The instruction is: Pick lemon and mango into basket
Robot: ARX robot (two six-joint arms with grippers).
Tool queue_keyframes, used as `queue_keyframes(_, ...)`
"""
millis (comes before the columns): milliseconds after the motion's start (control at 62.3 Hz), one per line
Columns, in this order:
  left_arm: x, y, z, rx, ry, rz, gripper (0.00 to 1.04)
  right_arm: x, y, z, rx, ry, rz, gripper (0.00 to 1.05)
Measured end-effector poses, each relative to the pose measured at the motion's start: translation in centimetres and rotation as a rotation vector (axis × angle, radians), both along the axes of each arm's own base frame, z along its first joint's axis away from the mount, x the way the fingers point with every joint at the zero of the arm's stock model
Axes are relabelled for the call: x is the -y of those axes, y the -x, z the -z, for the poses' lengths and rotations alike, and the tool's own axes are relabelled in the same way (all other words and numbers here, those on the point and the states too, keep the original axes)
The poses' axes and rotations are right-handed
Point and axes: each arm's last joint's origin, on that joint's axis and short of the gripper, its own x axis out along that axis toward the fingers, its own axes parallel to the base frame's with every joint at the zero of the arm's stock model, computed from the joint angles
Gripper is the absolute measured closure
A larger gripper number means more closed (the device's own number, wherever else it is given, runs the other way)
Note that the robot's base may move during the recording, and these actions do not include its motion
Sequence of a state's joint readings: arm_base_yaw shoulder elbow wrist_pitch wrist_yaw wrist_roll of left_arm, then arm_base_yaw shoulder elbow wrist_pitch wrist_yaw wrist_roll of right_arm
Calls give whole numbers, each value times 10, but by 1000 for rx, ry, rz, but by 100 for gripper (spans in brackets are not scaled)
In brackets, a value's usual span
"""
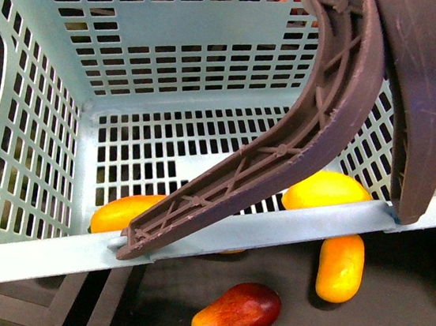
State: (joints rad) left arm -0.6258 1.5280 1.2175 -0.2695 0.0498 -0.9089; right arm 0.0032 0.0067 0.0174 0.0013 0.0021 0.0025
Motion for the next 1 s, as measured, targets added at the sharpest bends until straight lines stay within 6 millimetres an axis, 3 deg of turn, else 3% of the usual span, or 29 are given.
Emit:
queue_keyframes(64,0,0,0,0,0,1,90,0,0,0,0,0,0,41)
queue_keyframes(289,0,0,0,0,0,0,90,0,0,0,0,0,0,7)
queue_keyframes(995,1,0,1,-2,-2,-3,90,0,0,0,0,0,1,9)
